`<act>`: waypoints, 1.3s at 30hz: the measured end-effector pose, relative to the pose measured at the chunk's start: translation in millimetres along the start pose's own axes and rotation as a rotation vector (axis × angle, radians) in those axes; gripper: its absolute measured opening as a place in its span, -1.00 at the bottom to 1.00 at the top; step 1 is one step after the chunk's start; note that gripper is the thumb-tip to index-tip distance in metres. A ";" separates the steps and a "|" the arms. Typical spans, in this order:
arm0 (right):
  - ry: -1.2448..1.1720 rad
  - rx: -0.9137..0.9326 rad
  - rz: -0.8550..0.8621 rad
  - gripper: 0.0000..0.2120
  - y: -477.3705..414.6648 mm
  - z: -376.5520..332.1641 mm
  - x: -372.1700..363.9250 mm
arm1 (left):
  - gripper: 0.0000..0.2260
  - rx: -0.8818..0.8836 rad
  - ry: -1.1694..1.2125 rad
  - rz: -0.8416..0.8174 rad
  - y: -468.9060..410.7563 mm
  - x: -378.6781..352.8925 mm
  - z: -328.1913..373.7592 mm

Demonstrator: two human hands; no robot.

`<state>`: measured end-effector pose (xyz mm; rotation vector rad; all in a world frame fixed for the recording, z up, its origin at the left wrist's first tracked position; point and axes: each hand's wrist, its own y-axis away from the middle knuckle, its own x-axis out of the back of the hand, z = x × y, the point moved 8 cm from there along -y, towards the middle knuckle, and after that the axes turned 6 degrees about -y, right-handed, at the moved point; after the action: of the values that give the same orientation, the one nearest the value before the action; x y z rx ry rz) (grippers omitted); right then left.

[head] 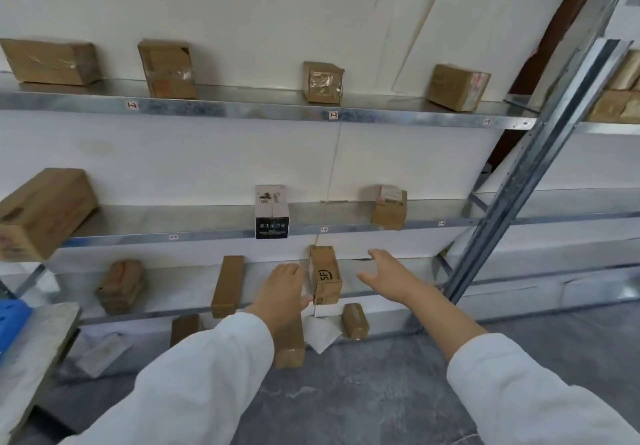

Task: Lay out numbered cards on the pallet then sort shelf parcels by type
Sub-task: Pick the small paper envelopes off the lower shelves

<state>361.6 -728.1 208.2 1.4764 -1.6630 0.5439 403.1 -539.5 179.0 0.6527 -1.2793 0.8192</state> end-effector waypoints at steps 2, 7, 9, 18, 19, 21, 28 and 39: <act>0.031 0.017 -0.039 -0.35 -23.9 2.7 -9.9 | -0.54 0.027 0.001 -0.013 -19.3 -8.9 -10.7; 0.073 0.018 -0.121 -0.35 -76.2 5.9 -16.8 | -0.53 0.092 -0.013 -0.051 -54.8 -33.5 -37.2; 0.079 0.029 -0.149 -0.35 -97.4 6.5 -17.0 | -0.52 0.106 -0.028 -0.080 -67.9 -41.3 -43.9; 0.082 0.098 -0.237 -0.70 -164.7 -22.7 -13.3 | -0.53 0.203 -0.065 -0.035 -119.1 -48.2 -67.6; 0.062 0.104 -0.261 -0.71 -172.1 -24.4 -17.8 | -0.53 0.212 -0.071 -0.035 -124.4 -48.8 -69.6; -0.004 0.142 -0.311 -0.71 -194.7 -23.7 -32.0 | -0.53 0.235 -0.074 -0.041 -134.7 -52.5 -73.9; 0.019 0.316 -0.437 -0.40 -253.1 -53.7 -58.5 | -0.55 0.437 -0.068 -0.093 -147.0 -75.8 -107.1; 0.099 0.473 -0.683 -0.37 -260.6 -111.7 -168.1 | -0.60 0.713 0.025 -0.141 -96.6 -101.7 -194.2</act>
<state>638.1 -597.9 84.8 2.1809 -0.8824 0.6247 582.6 -453.8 45.5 1.2763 -0.8866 1.1670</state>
